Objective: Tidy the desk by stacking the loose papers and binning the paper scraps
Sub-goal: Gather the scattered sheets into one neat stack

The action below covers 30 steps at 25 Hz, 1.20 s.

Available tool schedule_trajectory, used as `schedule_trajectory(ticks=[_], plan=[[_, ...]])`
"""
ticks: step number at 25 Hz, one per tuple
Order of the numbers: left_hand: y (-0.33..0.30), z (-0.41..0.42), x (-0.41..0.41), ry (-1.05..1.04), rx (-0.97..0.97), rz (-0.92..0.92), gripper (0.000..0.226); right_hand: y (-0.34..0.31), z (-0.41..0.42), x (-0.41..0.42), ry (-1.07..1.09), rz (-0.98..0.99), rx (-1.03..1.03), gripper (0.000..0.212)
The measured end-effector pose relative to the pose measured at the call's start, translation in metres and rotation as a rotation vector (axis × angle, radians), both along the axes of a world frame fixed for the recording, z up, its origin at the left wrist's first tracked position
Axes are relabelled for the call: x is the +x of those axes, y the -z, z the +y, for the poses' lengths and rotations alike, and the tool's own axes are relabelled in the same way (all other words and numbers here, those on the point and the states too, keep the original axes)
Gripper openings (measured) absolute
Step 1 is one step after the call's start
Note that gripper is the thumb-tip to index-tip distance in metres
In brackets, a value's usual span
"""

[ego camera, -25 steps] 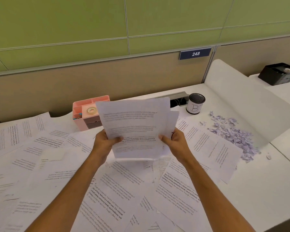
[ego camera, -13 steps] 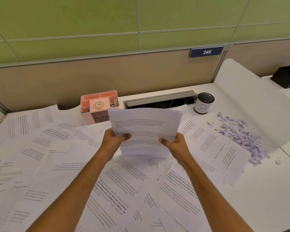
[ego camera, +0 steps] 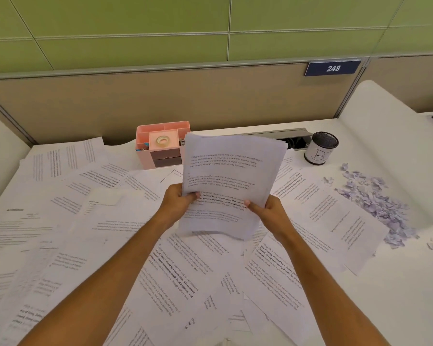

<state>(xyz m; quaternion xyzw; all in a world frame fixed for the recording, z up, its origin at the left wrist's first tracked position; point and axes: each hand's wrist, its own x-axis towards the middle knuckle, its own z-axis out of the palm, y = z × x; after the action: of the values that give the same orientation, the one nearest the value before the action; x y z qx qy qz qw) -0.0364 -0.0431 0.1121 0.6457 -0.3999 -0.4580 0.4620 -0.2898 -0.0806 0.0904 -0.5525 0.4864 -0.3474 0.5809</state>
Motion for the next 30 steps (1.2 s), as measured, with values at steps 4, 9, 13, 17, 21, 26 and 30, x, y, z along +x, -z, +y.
schedule_trajectory(ticks=[4,9,13,17,21,26,30], plan=[[0.007,0.006,0.01,-0.029,0.058,-0.002,0.015,0.021,0.007,-0.025,0.106,0.327,-0.016,0.047],[0.03,0.015,0.022,-0.072,0.202,0.12,0.027,0.047,0.02,-0.084,0.338,0.69,-0.054,0.055],[0.053,0.016,0.019,-0.036,0.32,0.092,0.036,0.059,0.038,-0.132,0.393,1.057,-0.03,0.07],[0.067,0.016,0.001,-0.029,0.358,0.014,0.028,0.062,0.062,-0.146,0.543,1.153,0.069,0.071],[0.075,0.018,-0.013,-0.046,0.385,-0.027,0.024,0.062,0.085,-0.139,0.594,1.271,0.178,0.07],[0.075,0.02,-0.015,-0.047,0.385,-0.033,0.021,0.067,0.097,-0.112,0.492,1.343,0.219,0.099],[0.073,0.023,-0.015,-0.04,0.393,-0.038,0.019,0.066,0.096,-0.088,0.476,1.227,0.166,0.109]])
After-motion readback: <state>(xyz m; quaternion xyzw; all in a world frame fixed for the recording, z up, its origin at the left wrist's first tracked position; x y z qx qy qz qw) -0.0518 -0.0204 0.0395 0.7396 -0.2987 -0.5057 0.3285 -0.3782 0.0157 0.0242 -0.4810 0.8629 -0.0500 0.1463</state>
